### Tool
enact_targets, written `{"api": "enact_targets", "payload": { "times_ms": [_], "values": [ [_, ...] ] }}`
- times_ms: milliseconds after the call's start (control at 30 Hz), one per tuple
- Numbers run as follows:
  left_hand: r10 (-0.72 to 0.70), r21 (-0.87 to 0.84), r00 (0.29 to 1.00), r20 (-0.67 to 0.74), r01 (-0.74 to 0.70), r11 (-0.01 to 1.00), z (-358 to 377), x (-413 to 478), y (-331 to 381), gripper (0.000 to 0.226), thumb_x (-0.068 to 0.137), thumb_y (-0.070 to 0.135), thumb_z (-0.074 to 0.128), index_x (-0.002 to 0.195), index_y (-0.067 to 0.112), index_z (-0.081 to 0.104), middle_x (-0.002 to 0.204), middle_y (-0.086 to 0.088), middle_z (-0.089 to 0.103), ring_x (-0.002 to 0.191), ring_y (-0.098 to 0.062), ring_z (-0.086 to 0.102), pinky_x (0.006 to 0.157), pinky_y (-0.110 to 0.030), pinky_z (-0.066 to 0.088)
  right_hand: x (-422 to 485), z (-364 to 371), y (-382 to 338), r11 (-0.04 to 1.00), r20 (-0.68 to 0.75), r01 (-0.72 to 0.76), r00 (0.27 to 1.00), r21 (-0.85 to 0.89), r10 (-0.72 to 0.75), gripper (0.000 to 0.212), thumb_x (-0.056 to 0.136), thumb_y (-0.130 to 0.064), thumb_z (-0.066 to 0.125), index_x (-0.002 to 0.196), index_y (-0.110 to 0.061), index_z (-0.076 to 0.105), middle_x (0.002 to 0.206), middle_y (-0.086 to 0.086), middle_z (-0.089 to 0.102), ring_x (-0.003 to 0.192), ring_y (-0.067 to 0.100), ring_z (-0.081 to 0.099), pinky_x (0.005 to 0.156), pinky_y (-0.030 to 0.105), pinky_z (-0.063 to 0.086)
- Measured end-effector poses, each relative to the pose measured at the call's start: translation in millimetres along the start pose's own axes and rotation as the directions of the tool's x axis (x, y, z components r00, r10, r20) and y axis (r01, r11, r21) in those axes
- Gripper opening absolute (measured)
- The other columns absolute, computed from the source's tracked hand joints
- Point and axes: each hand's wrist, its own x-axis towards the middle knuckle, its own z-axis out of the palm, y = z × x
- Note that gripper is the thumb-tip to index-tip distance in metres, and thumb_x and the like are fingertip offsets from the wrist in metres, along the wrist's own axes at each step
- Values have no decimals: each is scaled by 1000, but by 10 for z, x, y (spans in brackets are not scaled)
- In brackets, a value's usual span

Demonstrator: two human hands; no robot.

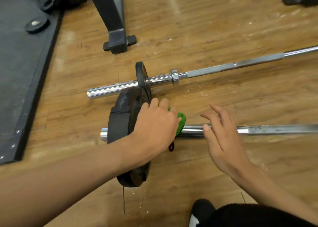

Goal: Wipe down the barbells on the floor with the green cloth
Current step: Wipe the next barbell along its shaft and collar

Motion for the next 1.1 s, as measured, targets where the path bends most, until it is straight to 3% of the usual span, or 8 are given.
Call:
{"api": "enact_targets", "payload": {
  "times_ms": [100, 167, 300, 400, 533, 633, 900, 1100],
  "values": [
    [-121, -39, 987, 105, 126, 991, 276, 47, 168, 39, 114, 41, 27, 134, 16, 49, 131, -9, 47, 120, -32, 45, 94, -44, 39, -99, 71, 68, 999, -14, -33, 999, 34, 33, 55, 108, -48, 27, 136, -13, 59, 154, 9, 42, 143, 24, 38, 114, 38, 29],
    [-164, -68, 969, 183, 179, 981, 488, 22, 234, 39, 113, 41, 26, 136, 17, 47, 134, -9, 45, 122, -32, 43, 97, -44, 38, -127, 118, 74, 997, -16, -48, 999, 62, 49, 52, 107, -45, 30, 138, -15, 58, 155, 7, 41, 143, 22, 38, 115, 38, 30],
    [-148, -94, 974, 173, 165, 982, 761, -67, 206, 38, 112, 39, 31, 138, 19, 48, 135, -11, 46, 120, -33, 45, 99, -46, 39, -88, 214, 55, 997, -12, -48, 999, 66, 49, 50, 105, -43, 35, 138, -13, 57, 153, 9, 45, 142, 24, 39, 116, 44, 34],
    [-139, -85, 972, 191, 157, 984, 776, -47, 180, 39, 112, 39, 30, 140, 19, 46, 141, -12, 44, 131, -34, 41, 114, -47, 32, -41, 349, 12, 1000, 4, 9, 1000, 22, -10, 48, 102, -37, 38, 137, -11, 58, 154, 11, 48, 142, 25, 40, 117, 43, 33],
    [-99, -80, 976, 196, 117, 990, 750, 33, 119, 43, 113, 40, 25, 143, 18, 45, 161, -18, 31, 156, -35, 17, 129, -47, 7, -17, 592, -17, 997, 46, 61, 997, -49, -59, 48, 102, -31, 36, 139, -11, 60, 152, 9, 54, 145, 23, 43, 122, 45, 31],
    [-62, 4, 974, 219, 62, 998, 629, 78, 60, 48, 112, 44, 22, 147, 17, 40, 169, -18, 19, 160, -34, 8, 131, -47, 6, -26, 713, 12, 989, 84, 85, 994, -124, -75, 51, 104, -32, 34, 142, -11, 59, 150, 7, 57, 144, 22, 46, 125, 45, 26],
    [320, 241, 947, 9, -312, 919, -234, -57, -589, 58, 102, 54, 31, 128, 14, 64, 157, -21, 43, 150, -38, 34, 127, -45, 13, 18, 902, -183, 944, 154, 124, 985, -306, -80, 66, 104, -45, 33, 153, -4, 45, 157, 18, 46, 150, 32, 37, 126, 48, 19],
    [179, -21, 983, 33, -178, 984, -72, -301, -1044, 87, 97, 73, 29, 161, 14, 33, 169, -16, 24, 159, -31, 15, 131, -44, 13, 180, 1189, -522, 915, 187, 108, 982, -389, -36, 66, 106, -44, 26, 162, -8, 30, 165, 17, 35, 154, 33, 30, 128, 51, 18]
  ]
}}
